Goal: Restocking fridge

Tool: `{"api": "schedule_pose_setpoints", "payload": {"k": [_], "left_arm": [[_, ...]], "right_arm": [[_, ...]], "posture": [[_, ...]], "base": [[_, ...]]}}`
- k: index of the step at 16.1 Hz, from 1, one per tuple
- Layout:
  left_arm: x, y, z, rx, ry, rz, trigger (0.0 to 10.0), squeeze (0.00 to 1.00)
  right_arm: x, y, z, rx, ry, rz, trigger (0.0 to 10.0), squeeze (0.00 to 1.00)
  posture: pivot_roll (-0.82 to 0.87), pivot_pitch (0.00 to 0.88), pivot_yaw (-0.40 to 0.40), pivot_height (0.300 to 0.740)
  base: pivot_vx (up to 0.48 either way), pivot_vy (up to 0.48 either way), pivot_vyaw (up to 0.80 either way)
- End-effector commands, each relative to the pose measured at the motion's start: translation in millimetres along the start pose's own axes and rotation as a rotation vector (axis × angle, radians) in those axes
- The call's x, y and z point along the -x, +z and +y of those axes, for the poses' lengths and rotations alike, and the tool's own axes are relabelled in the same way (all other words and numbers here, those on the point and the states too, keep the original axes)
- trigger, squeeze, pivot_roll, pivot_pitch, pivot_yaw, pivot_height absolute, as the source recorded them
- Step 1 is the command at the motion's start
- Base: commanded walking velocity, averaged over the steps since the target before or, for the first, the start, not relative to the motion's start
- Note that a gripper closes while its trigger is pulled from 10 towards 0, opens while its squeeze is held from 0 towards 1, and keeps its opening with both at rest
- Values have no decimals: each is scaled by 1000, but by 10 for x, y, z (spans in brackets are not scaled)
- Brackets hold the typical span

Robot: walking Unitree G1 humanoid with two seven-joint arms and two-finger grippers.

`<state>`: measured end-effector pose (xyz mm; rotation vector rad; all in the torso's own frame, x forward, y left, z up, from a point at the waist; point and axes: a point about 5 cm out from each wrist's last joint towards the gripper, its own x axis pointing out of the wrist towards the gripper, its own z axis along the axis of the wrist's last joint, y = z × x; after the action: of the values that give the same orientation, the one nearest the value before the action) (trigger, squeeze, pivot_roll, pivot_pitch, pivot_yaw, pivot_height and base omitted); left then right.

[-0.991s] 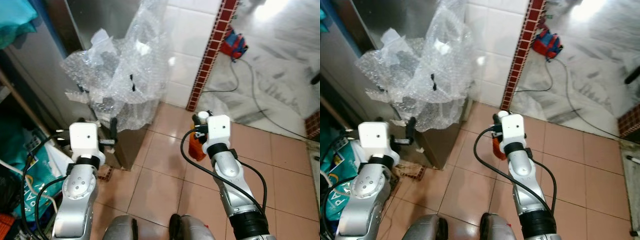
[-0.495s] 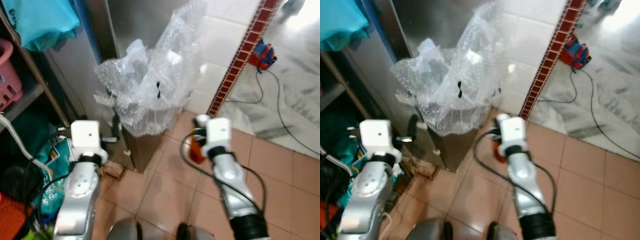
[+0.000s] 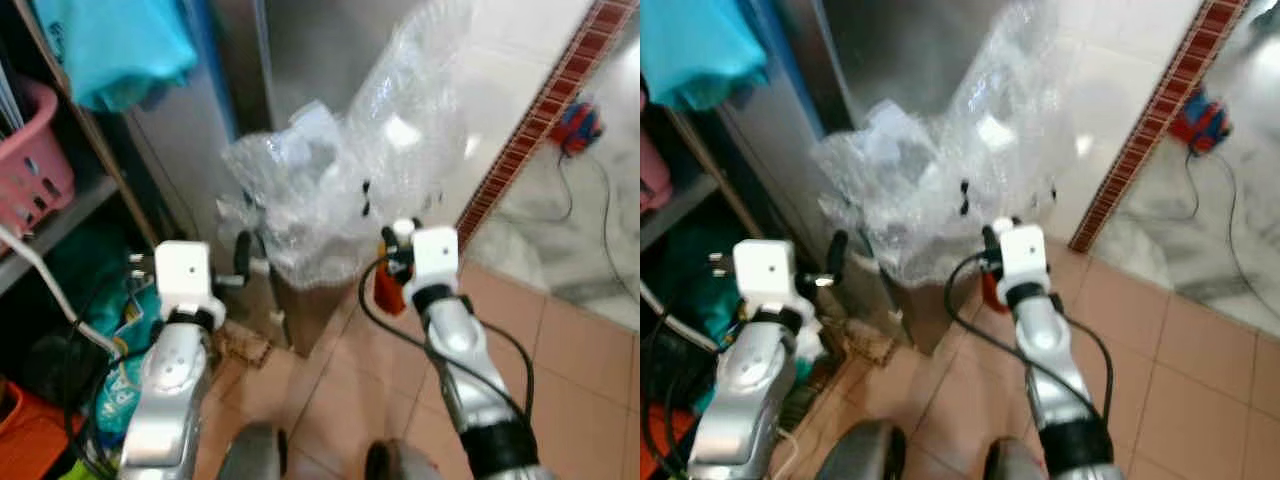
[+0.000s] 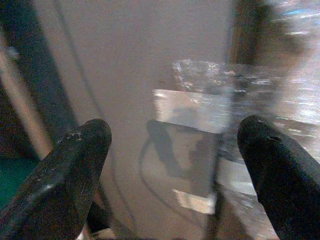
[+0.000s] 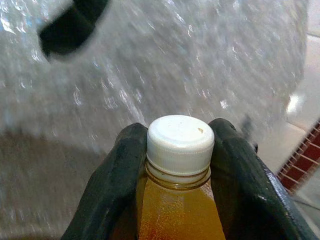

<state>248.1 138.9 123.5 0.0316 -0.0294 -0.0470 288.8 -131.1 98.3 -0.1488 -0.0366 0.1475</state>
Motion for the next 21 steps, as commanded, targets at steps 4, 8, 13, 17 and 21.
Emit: {"api": "schedule_pose_setpoints", "payload": {"k": [4,8,13,17,21], "left_arm": [[-11,-12,-81,-3,-77,0,10000,0],[-100,20,-37,-7,-39,-16,10000,0],[-179,98,159,-32,98,-62,10000,0],[-250,54,222,-21,112,-37,10000,0],[-489,70,246,-8,96,-42,10000,0]], "right_arm": [[3,13,-75,3,-30,-1,10000,0],[0,22,-74,6,-25,-4,10000,0],[49,-7,-130,22,-29,6,10000,0],[47,1,-109,24,-21,7,10000,0],[75,-2,-135,38,-17,14,10000,0]], "posture": [[129,109,-6,740],[124,114,-7,740],[108,120,-4,740],[108,126,-7,740],[72,145,-7,740]], "base": [[0,0,-600],[0,0,0],[0,0,0],[0,0,0],[0,0,0]]}}
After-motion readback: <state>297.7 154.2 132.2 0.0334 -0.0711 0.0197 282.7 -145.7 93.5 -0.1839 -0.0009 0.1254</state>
